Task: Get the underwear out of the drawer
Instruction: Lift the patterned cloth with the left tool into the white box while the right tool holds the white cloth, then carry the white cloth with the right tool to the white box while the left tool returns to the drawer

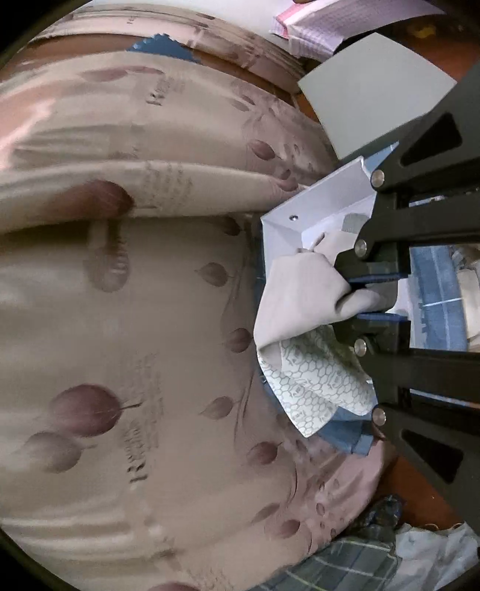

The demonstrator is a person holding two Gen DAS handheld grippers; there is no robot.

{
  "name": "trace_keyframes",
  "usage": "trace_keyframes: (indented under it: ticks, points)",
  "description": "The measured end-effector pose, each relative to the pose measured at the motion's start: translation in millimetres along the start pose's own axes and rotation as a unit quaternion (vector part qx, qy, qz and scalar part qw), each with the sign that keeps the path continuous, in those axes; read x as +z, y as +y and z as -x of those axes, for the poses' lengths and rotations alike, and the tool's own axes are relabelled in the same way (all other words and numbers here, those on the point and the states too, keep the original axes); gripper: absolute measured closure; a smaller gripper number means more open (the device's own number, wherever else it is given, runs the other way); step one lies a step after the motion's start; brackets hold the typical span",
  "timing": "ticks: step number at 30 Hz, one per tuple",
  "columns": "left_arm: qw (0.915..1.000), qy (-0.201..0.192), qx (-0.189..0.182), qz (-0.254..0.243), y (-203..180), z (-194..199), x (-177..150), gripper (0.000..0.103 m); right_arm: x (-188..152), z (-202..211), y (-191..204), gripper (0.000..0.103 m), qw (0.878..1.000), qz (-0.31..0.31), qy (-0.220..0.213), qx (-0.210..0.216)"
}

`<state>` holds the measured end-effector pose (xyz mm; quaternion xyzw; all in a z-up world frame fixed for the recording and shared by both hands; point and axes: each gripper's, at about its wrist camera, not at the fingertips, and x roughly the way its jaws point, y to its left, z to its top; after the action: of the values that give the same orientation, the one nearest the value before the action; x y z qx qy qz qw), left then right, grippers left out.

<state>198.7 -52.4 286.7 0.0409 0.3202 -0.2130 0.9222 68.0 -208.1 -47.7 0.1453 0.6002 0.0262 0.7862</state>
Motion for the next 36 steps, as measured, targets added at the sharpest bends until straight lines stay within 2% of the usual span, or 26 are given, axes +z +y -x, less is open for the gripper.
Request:
trace_keyframes:
  ticks: [5,13,20,28,31,33,36]
  points:
    - [0.9982,0.058,0.013,0.008,11.5,-76.6,-3.4,0.091,0.1,-0.8,-7.4,0.09,1.0,-0.002,0.003,0.007]
    - [0.9921,0.12,0.019,0.03,23.1,-141.2,-23.1,0.091,1.3,-2.3,-11.4,0.09,1.0,-0.003,0.006,0.018]
    - [0.9877,0.148,0.031,0.04,26.7,-156.9,-38.1,0.091,2.0,-1.3,-10.9,0.09,1.0,-0.002,0.004,0.019]
    - [0.9859,0.158,0.033,0.042,20.4,-150.5,-43.0,0.086,2.7,-3.4,-8.5,0.09,1.0,-0.001,0.002,0.018]
    - [0.9865,0.154,0.029,0.048,18.8,-141.0,-41.5,0.075,2.7,-3.4,-8.4,0.09,1.0,-0.002,0.001,0.018]
    - [0.9883,0.14,0.029,0.054,19.1,-130.6,-39.0,0.06,3.2,-4.0,-7.8,0.09,1.0,-0.002,0.0,0.019]
    - [0.99,0.123,0.033,0.06,20.3,-112.9,-35.6,0.057,3.1,-4.0,-6.1,0.09,1.0,-0.002,-0.004,0.019]
